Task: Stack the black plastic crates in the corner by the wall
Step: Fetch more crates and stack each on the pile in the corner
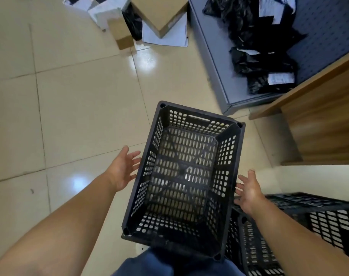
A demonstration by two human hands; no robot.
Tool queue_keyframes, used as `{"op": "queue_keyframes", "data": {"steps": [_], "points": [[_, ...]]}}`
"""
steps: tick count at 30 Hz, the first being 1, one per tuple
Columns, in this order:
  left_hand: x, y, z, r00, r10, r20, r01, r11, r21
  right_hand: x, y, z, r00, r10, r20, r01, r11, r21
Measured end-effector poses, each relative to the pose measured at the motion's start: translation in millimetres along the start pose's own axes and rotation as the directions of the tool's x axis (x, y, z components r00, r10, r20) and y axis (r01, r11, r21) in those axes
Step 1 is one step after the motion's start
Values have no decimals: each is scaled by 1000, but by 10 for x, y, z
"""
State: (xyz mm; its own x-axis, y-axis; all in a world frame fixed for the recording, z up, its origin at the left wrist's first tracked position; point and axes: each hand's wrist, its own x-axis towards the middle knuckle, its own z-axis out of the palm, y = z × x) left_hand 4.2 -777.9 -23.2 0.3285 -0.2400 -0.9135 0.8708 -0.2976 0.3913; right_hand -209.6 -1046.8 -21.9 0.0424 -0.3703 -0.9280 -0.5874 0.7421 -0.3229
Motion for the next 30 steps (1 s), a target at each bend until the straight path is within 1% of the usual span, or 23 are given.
{"op": "queue_keyframes", "data": {"steps": [7,11,13,19,24,30], "points": [[95,78,-20,999,-48,4,49,998,-30,-33,26,55,1000,15,-9,-14,1000,18],[-82,151,-106,995,-83,-46,82,996,-31,-229,6,77,999,41,-21,-38,995,96],[-249,194,-188,994,-92,-51,91,995,-38,-382,-13,98,999,49,-15,-48,993,108],[-991,356,-453,993,-98,-67,94,994,-54,-1112,-186,209,998,61,18,-62,996,57],[-1763,524,-698,992,-112,-57,105,988,-115,-1836,-341,284,999,47,13,-47,999,0],[-2737,693,-969,994,-90,-59,80,986,-149,-2845,-568,459,999,6,53,-2,997,-72]]}}
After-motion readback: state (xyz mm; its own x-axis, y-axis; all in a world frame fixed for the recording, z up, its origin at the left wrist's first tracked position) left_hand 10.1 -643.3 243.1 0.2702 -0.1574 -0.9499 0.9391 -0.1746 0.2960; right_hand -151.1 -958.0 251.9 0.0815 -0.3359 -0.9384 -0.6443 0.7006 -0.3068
